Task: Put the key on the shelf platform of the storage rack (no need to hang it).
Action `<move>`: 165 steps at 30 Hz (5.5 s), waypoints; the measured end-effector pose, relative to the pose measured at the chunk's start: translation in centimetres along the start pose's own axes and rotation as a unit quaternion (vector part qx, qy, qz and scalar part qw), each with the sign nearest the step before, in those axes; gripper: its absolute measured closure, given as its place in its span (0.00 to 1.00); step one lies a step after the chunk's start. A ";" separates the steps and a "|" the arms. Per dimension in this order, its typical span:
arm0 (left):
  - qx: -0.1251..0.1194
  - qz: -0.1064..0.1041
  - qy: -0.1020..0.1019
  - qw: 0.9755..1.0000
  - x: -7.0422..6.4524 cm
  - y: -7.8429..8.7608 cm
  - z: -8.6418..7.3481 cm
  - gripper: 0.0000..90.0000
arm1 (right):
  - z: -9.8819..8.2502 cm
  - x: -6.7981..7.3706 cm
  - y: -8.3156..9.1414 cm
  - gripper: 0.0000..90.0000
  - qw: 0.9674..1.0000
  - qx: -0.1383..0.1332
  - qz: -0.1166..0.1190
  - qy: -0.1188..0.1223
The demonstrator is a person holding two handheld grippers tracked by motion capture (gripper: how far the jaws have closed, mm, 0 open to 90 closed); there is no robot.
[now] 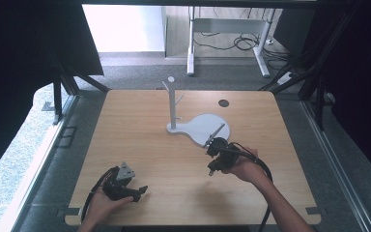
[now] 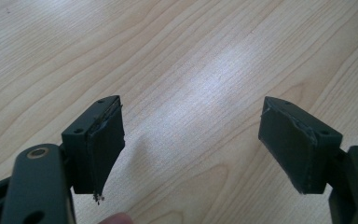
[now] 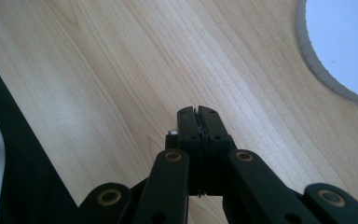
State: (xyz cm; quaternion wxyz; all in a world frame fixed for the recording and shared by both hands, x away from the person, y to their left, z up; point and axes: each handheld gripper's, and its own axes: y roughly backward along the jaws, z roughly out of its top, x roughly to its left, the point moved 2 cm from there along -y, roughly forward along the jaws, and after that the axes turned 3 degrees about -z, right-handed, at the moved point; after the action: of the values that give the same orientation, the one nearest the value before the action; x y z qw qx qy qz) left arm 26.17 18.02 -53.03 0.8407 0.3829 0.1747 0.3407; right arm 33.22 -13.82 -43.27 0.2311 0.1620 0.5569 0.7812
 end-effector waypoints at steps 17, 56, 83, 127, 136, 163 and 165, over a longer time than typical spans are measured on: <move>0.001 0.000 0.002 1.000 0.1 0.0 -0.1 0.25 | 0.6 -2.1 0.9 1.00 1.000 -0.009 -0.006 -0.023; 0.001 0.000 0.008 1.000 0.4 0.0 -0.2 0.25 | 3.5 -6.3 1.0 1.00 0.998 -0.025 -0.007 -0.066; 0.000 -0.001 0.007 1.000 0.5 0.1 -0.2 0.25 | 5.1 -8.9 0.6 1.00 0.995 -0.024 -0.029 -0.090; 0.007 -0.005 0.005 1.000 0.5 0.1 -0.2 0.25 | 5.5 -10.4 -0.4 1.00 0.993 -0.016 -0.034 -0.111; 0.007 -0.005 0.006 1.000 0.5 0.0 -0.2 0.25 | 5.1 -11.1 -1.4 1.00 0.992 -0.015 -0.037 -0.120; 0.009 -0.005 0.006 1.000 0.4 -0.1 -0.3 0.25 | 5.3 -12.0 -3.7 1.00 0.991 -0.004 -0.040 -0.131; 0.009 -0.006 0.006 1.000 0.4 -0.1 -0.3 0.25 | 5.3 -12.2 -3.9 1.00 0.990 -0.005 -0.039 -0.133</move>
State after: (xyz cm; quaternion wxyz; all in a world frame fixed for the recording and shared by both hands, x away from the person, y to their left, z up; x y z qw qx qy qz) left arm 26.36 18.44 -53.26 0.8380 0.3874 0.1850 0.3368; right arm 46.87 -15.12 -45.17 0.3344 0.2416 0.5235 0.7455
